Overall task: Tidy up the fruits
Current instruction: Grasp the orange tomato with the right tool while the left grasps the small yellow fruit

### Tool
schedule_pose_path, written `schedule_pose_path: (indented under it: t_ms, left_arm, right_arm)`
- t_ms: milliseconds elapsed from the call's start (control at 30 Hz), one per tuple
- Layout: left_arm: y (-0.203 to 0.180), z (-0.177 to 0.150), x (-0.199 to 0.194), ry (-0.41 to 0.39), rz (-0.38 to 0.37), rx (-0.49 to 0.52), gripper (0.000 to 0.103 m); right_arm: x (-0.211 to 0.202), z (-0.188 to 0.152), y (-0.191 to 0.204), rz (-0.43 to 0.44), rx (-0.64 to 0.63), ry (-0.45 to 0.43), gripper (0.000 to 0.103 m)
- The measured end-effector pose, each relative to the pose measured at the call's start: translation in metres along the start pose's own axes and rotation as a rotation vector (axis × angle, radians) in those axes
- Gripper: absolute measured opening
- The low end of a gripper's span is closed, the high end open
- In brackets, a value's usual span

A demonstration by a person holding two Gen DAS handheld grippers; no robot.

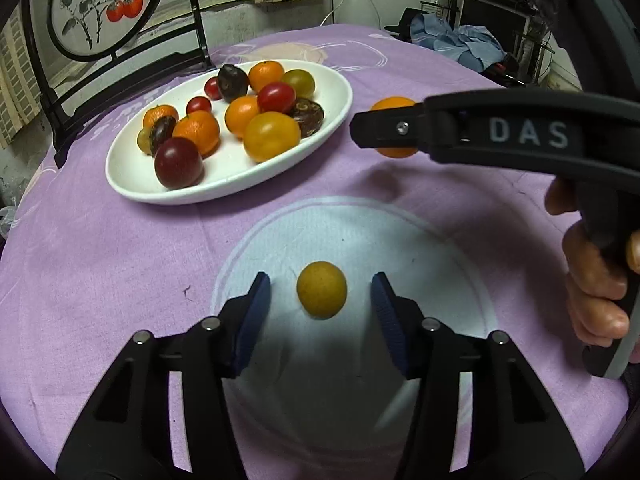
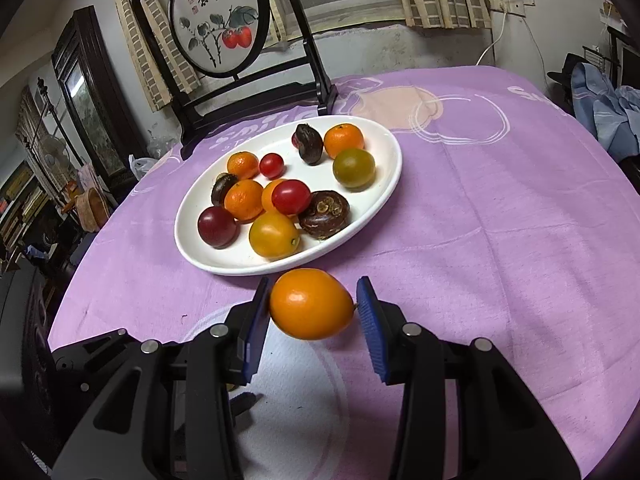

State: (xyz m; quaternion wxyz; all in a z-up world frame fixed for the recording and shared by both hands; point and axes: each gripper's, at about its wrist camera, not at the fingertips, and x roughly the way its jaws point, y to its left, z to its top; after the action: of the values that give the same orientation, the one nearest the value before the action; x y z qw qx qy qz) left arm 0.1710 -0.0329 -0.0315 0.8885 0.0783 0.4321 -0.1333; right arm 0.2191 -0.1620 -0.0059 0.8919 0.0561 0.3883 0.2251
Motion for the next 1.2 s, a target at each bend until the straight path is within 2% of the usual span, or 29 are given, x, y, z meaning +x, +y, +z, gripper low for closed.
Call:
schedule_pose_path:
  t_ms: [200, 533, 667, 967, 1100, 1200]
  left_arm:
    - [0.0, 0.001, 0.005, -0.005, -0.011, -0.016, 0.039]
    - [-0.003, 0.0, 0.006, -0.004, 0.0, -0.019, 0.037]
    - [-0.004, 0.0, 0.005, -0.003, -0.003, -0.026, 0.026]
    - [0.001, -0.003, -0.006, -0.02, -0.033, -0.073, 0.025]
    - [0.018, -0.004, -0.023, -0.061, -0.067, -0.147, 0.025]
    - [0.026, -0.004, -0.029, -0.077, -0.064, -0.173, 0.025]
  right_arm:
    - [-0.001, 0.0, 0.001, -0.005, -0.001, -0.003, 0.044]
    - [0.001, 0.0, -0.001, -0.008, 0.003, 0.003, 0.044]
    - [0.001, -0.002, -0.001, -0.002, 0.001, 0.004, 0.044]
    - [-0.001, -0.01, 0.006, 0.013, -0.028, 0.009, 0.044]
    - [-0.003, -0.019, 0.016, 0.071, -0.049, 0.035, 0.044]
    - [-0.004, -0.018, 0.028, 0.111, -0.085, 0.042, 0.044]
